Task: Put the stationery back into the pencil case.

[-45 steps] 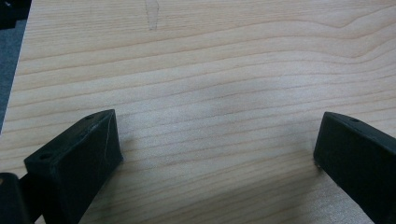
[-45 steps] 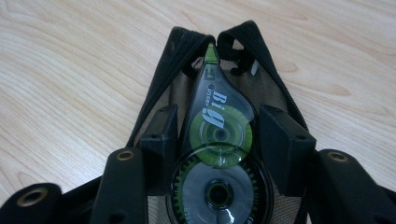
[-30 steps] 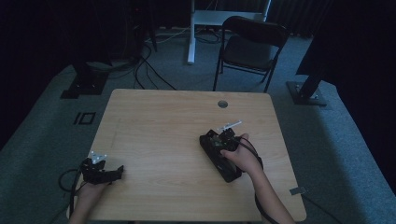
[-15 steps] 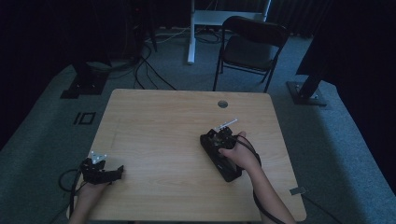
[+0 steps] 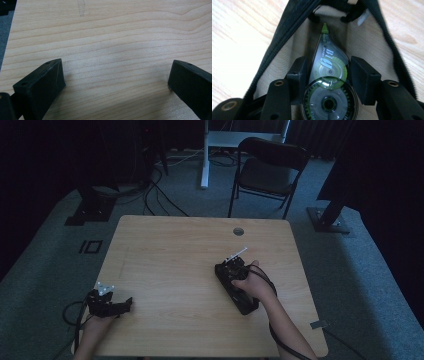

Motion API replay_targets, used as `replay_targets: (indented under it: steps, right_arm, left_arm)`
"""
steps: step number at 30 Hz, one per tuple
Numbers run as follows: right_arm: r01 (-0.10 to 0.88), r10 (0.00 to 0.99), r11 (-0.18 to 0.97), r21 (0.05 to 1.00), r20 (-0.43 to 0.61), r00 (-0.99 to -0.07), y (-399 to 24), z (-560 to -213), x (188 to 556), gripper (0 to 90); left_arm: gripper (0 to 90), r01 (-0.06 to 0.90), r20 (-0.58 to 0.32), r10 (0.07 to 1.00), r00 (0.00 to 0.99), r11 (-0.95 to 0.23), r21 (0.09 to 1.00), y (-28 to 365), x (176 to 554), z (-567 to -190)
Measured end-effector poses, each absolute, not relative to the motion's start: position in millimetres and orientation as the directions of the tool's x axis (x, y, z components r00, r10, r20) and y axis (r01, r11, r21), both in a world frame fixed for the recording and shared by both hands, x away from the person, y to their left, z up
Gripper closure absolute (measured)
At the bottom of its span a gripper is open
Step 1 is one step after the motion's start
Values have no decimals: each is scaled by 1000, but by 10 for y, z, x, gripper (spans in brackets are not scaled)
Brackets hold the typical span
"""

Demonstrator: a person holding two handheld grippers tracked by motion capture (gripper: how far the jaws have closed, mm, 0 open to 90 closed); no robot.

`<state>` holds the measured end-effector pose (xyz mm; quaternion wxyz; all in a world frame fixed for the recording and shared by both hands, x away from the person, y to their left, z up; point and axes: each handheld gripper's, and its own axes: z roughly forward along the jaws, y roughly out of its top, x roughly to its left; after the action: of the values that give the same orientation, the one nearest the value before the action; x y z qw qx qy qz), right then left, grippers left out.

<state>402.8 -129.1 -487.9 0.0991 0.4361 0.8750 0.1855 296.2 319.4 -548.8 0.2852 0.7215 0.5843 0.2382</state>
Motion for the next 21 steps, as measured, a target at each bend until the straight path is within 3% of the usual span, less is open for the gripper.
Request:
replay_targets:
  steps: [21]
  right_arm:
    - [722, 792, 569, 394, -26, -610, -1257, -4876, 4040, 447]
  left_arm:
    - [7, 707, 10, 979, 204, -155, 690, 3194, 2962, -5488]
